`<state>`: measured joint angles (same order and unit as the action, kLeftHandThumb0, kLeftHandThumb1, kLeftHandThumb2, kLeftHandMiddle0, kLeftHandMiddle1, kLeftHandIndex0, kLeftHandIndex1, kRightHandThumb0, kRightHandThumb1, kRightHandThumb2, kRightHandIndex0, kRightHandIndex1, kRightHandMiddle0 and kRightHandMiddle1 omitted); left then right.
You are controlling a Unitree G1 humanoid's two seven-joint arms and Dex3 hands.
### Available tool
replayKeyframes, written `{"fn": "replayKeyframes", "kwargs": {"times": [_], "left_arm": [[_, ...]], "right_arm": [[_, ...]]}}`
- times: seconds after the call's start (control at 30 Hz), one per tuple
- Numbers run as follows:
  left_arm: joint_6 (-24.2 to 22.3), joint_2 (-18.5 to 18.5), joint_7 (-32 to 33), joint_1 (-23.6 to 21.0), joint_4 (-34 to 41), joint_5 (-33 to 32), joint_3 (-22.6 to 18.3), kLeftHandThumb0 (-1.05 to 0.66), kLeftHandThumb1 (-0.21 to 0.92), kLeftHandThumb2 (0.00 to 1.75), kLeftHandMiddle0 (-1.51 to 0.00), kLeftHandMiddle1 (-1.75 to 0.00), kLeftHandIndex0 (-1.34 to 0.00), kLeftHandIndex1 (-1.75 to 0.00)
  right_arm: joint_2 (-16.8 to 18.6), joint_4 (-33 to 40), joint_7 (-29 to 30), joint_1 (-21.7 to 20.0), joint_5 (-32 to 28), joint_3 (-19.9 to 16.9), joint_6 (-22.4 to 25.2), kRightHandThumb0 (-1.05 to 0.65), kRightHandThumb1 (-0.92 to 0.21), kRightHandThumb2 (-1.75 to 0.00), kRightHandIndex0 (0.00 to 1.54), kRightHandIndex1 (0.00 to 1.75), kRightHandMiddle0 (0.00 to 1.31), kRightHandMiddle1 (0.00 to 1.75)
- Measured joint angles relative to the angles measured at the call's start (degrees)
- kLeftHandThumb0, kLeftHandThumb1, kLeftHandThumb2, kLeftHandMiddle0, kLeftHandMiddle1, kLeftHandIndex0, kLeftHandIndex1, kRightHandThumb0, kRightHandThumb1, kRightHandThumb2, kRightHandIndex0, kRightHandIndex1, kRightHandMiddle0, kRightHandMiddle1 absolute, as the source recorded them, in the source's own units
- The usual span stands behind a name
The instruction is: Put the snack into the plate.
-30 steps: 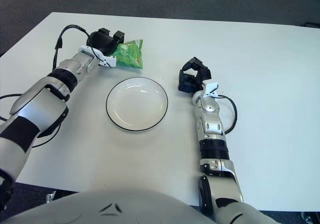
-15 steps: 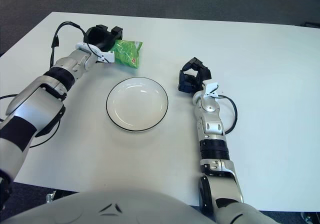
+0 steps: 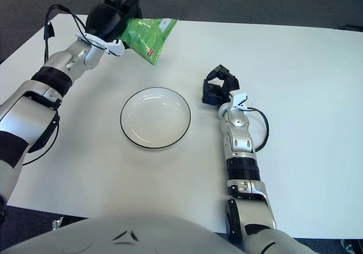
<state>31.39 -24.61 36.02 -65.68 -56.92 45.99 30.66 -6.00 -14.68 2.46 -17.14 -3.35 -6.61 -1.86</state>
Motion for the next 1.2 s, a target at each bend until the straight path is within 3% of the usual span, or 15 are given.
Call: {"fn": "replayKeyframes", "kwargs": {"times": [0.37, 0.7, 1.0, 1.2], "left_arm": [[-0.04, -2.70, -0.10, 4.02, 14.38, 0.49, -2.86, 0.00, 0.04, 1.63, -0.83, -1.71, -0.59, -1.75], [0.56, -4.15, -2.66, 10.70, 26.30, 1.54, -5.04, 0.00, 0.03, 1.64, -0.83, -1.72, -0.59, -1.75], [6.22, -5.69, -12.43, 19.39, 37.14, -5.25, -7.84, 0.00, 0.03, 1.64, -0.84, -1.71, -0.59, -1.75], [11.05, -5.92, -19.46, 21.83, 38.71, -9.64, -8.47, 0.00, 0.03, 1.64, -0.84, -1.70, -0.60, -1.75]], "right_arm": [[-0.49, -1.54, -0.02, -0.74, 0.15, 0.17, -0.80, -0.50, -0.28, -1.36, 1.29, 1.75, 0.65, 1.75], [-0.88, -2.73, -0.09, -1.26, 0.19, 0.32, -1.15, -0.50, -0.28, -1.36, 1.29, 1.75, 0.65, 1.75], [-1.06, -3.21, -0.11, -1.45, 0.23, 0.39, -1.47, -0.50, -0.28, -1.36, 1.29, 1.75, 0.65, 1.75], [-1.36, -3.25, -0.11, -1.41, 0.26, 0.41, -1.46, -0.50, -0.28, -1.36, 1.29, 1.75, 0.65, 1.75]]}}
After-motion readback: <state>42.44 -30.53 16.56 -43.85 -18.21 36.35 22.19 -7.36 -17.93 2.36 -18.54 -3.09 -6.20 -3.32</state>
